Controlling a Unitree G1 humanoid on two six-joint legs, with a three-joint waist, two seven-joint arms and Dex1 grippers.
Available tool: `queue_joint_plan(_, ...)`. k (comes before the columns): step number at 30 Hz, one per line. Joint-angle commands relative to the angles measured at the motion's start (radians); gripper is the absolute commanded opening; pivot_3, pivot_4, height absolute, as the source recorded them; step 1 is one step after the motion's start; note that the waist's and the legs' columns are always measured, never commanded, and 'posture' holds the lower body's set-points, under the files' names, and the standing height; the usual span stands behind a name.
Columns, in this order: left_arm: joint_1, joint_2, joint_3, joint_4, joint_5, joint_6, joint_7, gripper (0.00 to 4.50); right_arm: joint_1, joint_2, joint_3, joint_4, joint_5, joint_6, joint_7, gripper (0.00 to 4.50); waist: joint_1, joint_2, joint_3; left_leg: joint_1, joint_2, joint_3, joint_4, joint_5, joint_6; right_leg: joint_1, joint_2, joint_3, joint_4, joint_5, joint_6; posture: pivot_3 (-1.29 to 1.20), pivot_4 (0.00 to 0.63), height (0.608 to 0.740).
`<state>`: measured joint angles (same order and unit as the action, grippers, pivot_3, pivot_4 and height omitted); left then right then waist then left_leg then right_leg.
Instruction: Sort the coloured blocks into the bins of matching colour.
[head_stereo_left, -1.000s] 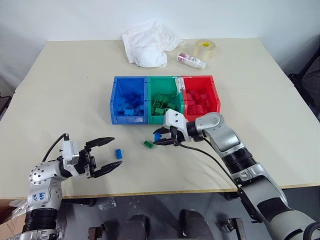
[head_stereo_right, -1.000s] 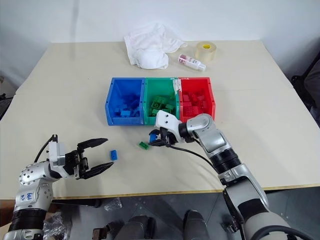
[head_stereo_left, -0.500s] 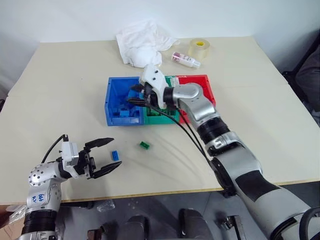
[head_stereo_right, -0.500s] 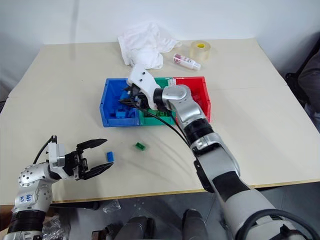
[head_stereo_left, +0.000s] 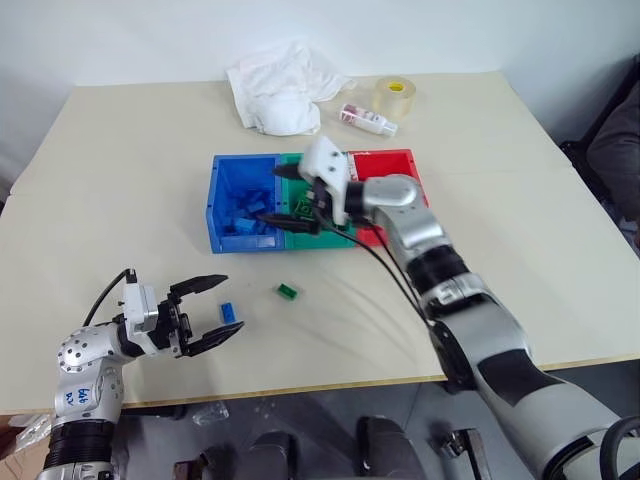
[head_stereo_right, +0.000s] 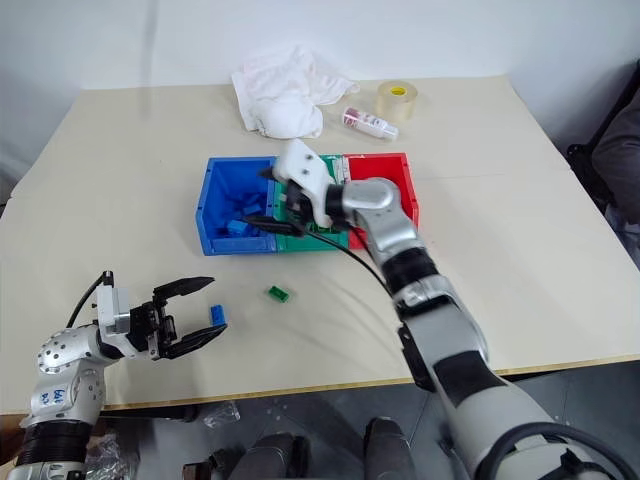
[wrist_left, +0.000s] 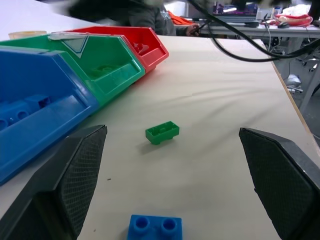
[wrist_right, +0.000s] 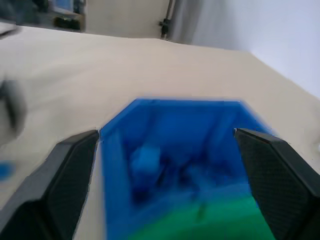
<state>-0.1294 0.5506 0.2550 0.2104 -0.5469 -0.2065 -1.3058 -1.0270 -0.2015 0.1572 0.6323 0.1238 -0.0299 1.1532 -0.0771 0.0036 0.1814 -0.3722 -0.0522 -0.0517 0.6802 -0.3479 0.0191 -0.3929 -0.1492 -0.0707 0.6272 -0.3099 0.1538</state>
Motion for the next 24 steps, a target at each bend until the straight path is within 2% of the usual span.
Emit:
queue_joint_plan(1,-0.021,0.011,0.011,0.019,-0.018,-0.012,-0.027,4.5,0.124,-0.11,-0.005,-0.3,0.09,0.125,0.107,4.46,0.005,0.0,0.0,0.0,0.0,0.0,0.0,0.0,0.0,0.0,0.0,0.0,0.0,0.0,0.0,0.0,0.15,0.74)
queue_joint_plan(6,-0.055,0.028,0.012,0.079,-0.014,-0.01,-0.075,4.5,0.359,-0.34,-0.063,-0.623,0.186,0.322,0.16,4.46,0.032,0.0,0.0,0.0,0.0,0.002,0.001,0.0,0.0,0.0,0.0,0.0,-0.001,0.0,0.0,0.0,0.15,0.74)
queue_joint_plan(9,-0.072,0.039,0.016,0.11,-0.013,-0.011,-0.099,4.5,0.522,-0.495,-0.155,-0.775,0.252,0.434,0.16,4.46,0.051,0.0,0.0,0.0,0.001,0.004,0.002,0.0,0.0,0.001,0.0,0.001,-0.003,0.0,0.0,0.0,0.15,0.74)
queue_joint_plan(14,-0.097,0.052,0.019,0.148,-0.01,-0.012,-0.125,4.5,0.733,-0.665,-0.304,-0.881,0.306,0.503,0.143,4.46,0.071,0.0,0.0,0.0,0.001,0.006,0.002,0.0,0.0,0.002,0.0,0.001,-0.006,0.0,0.0,0.0,0.15,0.74)
queue_joint_plan(19,-0.12,0.05,0.011,0.164,-0.006,-0.009,-0.129,4.5,0.774,-0.7,-0.322,-0.909,0.324,0.516,0.112,4.46,0.074,0.0,0.0,0.0,0.003,0.009,0.002,0.0,0.0,0.002,0.0,0.002,-0.007,0.0,0.0,0.0,0.15,0.74)
queue_joint_plan(24,-0.137,0.044,0.004,0.16,-0.001,-0.006,-0.122,4.5,0.682,-0.639,-0.202,-0.901,0.305,0.526,0.068,4.46,0.074,0.0,0.0,0.0,0.003,0.009,0.003,0.0,0.0,0.002,0.0,0.002,-0.007,0.0,0.0,0.0,0.15,0.74)
